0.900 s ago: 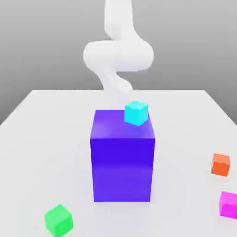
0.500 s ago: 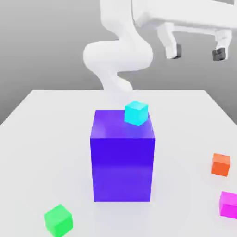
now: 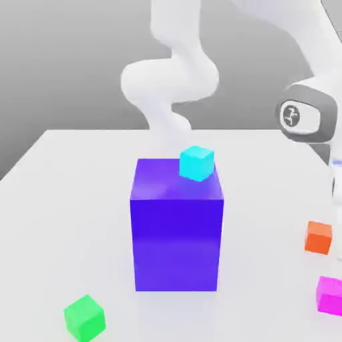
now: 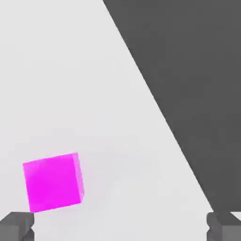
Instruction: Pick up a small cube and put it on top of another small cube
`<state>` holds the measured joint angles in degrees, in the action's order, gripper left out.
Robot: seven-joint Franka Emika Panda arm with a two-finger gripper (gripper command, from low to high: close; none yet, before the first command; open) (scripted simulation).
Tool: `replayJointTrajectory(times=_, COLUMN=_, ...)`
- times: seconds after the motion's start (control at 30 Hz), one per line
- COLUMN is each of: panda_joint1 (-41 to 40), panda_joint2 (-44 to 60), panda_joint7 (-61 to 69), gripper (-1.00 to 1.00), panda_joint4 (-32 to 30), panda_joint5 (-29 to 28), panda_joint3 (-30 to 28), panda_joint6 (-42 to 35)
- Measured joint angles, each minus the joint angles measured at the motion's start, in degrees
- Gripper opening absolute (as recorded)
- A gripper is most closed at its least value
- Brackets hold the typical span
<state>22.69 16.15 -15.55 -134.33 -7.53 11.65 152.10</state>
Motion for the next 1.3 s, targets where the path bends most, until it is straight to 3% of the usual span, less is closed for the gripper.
replayJointTrajectory(times=0.17, panda_joint1=3.2, panda_joint2=10.4, panda_joint7=-1.2, gripper=0.0, panda_joint4=1.6, panda_joint5=-3.9, panda_joint3=-2.3, panda_joint6=6.6)
replayJointTrajectory(times=0.2, panda_joint1=3.6, panda_joint2=12.0, panda_joint7=-1.6, gripper=-1.0, panda_joint4=1.9, panda_joint5=-4.5, panda_joint3=-2.9, panda_joint6=7.8)
replayJointTrajectory(times=0.43, panda_joint1=3.7, panda_joint2=12.2, panda_joint7=-1.7, gripper=-1.0, panda_joint4=2.0, panda_joint5=-4.7, panda_joint3=-2.9, panda_joint6=7.9)
replayJointTrajectory(times=0.6, panda_joint1=1.1, panda_joint2=3.7, panda_joint7=0.6, gripper=-1.0, panda_joint4=-0.1, panda_joint5=-0.8, panda_joint3=-1.0, panda_joint6=1.4)
replayJointTrajectory(times=1.03, panda_joint1=-18.0, panda_joint2=-5.8, panda_joint7=-6.7, gripper=-1.0, panda_joint4=-6.0, panda_joint5=8.8, panda_joint3=-19.2, panda_joint6=-1.8)
replayJointTrajectory(times=1.17, panda_joint1=-25.1, panda_joint2=-0.7, panda_joint7=-6.8, gripper=-1.0, panda_joint4=-5.1, panda_joint5=14.6, panda_joint3=-23.2, panda_joint6=2.2)
replayJointTrajectory(times=1.2, panda_joint1=-26.5, panda_joint2=1.3, panda_joint7=-6.4, gripper=1.0, panda_joint4=-4.7, panda_joint5=16.0, panda_joint3=-23.1, panda_joint6=3.7)
replayJointTrajectory(times=1.3, panda_joint1=-26.5, panda_joint2=1.3, panda_joint7=-6.4, gripper=1.0, panda_joint4=-4.7, panda_joint5=16.0, panda_joint3=-23.1, panda_joint6=3.7)
